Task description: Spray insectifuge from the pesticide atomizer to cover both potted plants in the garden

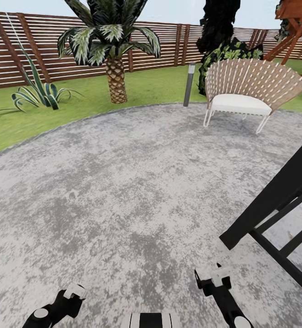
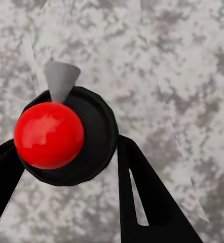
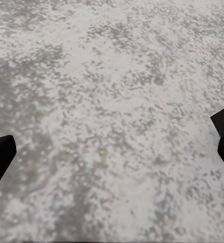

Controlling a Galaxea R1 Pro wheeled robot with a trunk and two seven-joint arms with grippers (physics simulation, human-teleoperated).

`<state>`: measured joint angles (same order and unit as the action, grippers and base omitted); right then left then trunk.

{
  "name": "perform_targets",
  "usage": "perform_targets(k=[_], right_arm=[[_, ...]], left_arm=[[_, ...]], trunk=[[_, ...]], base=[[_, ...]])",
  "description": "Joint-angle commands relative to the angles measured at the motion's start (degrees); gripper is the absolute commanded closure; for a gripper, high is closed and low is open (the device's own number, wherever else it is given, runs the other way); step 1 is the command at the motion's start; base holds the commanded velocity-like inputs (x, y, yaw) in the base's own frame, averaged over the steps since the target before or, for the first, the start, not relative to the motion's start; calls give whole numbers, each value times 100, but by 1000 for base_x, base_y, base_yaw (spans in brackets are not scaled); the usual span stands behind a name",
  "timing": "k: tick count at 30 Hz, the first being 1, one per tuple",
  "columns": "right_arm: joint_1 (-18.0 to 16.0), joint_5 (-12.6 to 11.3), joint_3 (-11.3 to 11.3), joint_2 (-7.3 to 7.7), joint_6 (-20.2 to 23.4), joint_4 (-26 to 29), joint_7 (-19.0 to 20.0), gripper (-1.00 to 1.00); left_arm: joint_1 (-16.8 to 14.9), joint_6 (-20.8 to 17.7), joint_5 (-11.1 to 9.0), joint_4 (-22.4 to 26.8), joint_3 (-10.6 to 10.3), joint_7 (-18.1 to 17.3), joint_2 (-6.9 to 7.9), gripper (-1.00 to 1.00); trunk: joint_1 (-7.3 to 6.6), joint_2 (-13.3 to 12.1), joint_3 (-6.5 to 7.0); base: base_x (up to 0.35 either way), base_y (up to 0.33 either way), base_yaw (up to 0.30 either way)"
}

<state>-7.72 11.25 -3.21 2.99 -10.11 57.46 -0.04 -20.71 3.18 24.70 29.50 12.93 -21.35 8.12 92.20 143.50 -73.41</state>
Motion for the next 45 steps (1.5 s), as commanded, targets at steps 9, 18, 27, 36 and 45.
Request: perform_targets(k=[9,18,27,36,45], right_arm=[[12,274,16,0,-90,-557,-25,-100],[16,244,51,-12,-1088,-1576,-29,-100],[16,255,49,-1,-1176,-1663,-22,-100],[16,263,49,0,-1177,-1717,-22,-100],[16,263,55,-2,-1176,-1858,-23,-100]], left_arm=[[-3,27,-95,1,421,-38,-11,100],[-3,30,-105,3,446,-36,-98,100],[-4,33,-170,3,448,-27,-179,100],[-3,39,-175,6,446,-27,-203,100],[-3,42,-182,5,439,-27,-243,100]], trunk=[[-24,-11,196],[-47,-23,396],[-206,-306,566],[-404,-667,727],[-514,-868,817]], base=[[0,0,0],[0,0,0],[0,0,0],[0,0,0],[0,0,0]])
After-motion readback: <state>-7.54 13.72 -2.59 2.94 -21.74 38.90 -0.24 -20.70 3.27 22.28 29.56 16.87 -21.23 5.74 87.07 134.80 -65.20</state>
